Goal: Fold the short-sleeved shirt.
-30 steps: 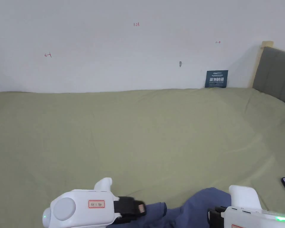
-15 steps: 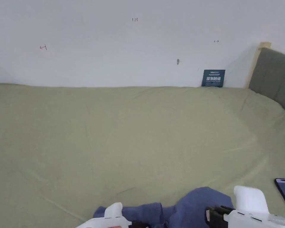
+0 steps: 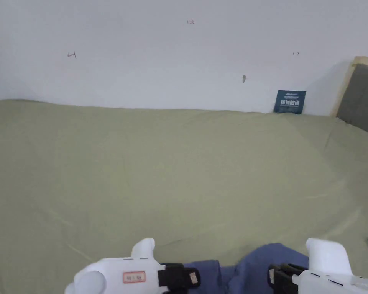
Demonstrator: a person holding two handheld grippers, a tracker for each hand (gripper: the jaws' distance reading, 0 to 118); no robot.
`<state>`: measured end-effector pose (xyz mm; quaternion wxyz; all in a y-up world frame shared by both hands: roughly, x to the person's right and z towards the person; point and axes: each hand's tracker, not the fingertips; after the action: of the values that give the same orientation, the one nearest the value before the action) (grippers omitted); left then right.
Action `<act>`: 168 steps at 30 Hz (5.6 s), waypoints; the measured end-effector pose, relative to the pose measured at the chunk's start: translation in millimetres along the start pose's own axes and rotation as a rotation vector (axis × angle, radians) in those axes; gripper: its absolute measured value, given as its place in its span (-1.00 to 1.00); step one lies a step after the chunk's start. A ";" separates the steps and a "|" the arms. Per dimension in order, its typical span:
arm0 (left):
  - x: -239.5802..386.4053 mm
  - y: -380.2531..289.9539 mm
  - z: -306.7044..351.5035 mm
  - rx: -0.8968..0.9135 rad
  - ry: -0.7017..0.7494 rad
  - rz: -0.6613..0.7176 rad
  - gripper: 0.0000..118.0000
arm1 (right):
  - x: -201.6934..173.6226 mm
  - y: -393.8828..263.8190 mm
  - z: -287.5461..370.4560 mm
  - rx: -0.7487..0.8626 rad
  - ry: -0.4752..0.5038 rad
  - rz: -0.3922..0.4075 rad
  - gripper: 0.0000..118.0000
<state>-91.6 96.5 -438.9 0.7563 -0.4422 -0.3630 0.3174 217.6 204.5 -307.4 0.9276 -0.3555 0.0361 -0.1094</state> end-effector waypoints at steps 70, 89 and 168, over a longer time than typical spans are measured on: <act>8.8 58.1 36.2 0.025 0.005 -0.013 0.75 | 0.8 -8.8 -33.5 -0.101 0.030 -0.001 -0.93; -5.6 -25.5 -111.4 -0.140 0.046 0.113 -1.00 | 16.0 -7.9 -14.6 -0.071 -0.001 -0.029 -0.93; -308.5 126.4 376.5 0.031 0.476 0.316 -0.57 | -43.0 -3.5 -213.3 -0.324 0.806 -0.253 -0.95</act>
<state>-589.2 65.9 -505.3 0.7680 -0.5438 -0.0969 0.3242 144.3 72.8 -464.3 0.7512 -0.4267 0.3673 -0.3446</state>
